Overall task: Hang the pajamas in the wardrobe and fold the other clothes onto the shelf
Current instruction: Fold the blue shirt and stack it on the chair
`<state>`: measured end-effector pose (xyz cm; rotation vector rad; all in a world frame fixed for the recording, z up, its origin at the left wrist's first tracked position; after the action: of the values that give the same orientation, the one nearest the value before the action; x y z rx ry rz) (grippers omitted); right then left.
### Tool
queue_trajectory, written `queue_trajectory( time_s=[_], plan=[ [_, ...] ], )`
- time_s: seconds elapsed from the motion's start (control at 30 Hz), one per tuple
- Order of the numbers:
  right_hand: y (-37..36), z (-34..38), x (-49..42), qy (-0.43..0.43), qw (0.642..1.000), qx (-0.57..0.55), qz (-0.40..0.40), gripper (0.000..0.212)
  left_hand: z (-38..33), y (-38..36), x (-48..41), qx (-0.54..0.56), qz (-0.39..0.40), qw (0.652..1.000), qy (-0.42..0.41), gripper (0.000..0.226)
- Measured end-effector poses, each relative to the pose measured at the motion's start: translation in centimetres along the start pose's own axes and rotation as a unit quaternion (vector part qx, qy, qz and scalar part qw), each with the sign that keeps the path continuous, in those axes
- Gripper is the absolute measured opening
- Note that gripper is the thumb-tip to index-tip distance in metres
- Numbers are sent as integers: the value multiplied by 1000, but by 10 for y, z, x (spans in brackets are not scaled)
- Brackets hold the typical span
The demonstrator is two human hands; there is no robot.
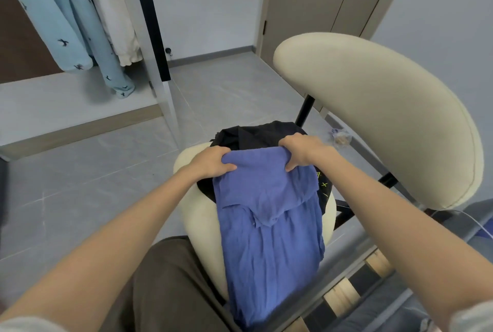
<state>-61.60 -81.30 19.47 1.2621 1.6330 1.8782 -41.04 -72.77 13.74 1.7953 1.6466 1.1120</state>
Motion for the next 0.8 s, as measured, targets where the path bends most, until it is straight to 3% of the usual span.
queue_trajectory(
  time_s=[0.17, 0.33, 0.53, 0.67, 0.8],
  plan=[
    [54, -10, -9, -20, 989, 20, -147, 33, -27, 62, -19, -12, -115, 993, -10, 11],
    [75, -13, -14, -45, 956, 9, -291, 27, -46, 92, -27, -83, -248, 965, -31, 15],
    [37, -15, -3, -19, 947, 11, -321, 29, -36, 63, -8, -89, -293, 949, -73, 17],
    [6, -8, 16, 5, 938, 16, -347, 27, -25, 31, 14, -58, -285, 952, -93, 2],
    [-22, 0, 37, 17, 942, 36, -334, 32, -18, 3, 33, -72, -266, 955, -112, 13]
  ],
)
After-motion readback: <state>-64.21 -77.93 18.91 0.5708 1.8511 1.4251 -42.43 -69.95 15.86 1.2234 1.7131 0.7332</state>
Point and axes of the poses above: each hand's wrist, its own x-axis away from the middle knuckle, its own y-axis out of the back of the hand, z = x × y, the point moved 1 cm from there along -x, towards the middle knuckle, and after that the axes turned 1 degree about -z, right-handed, at the moved point
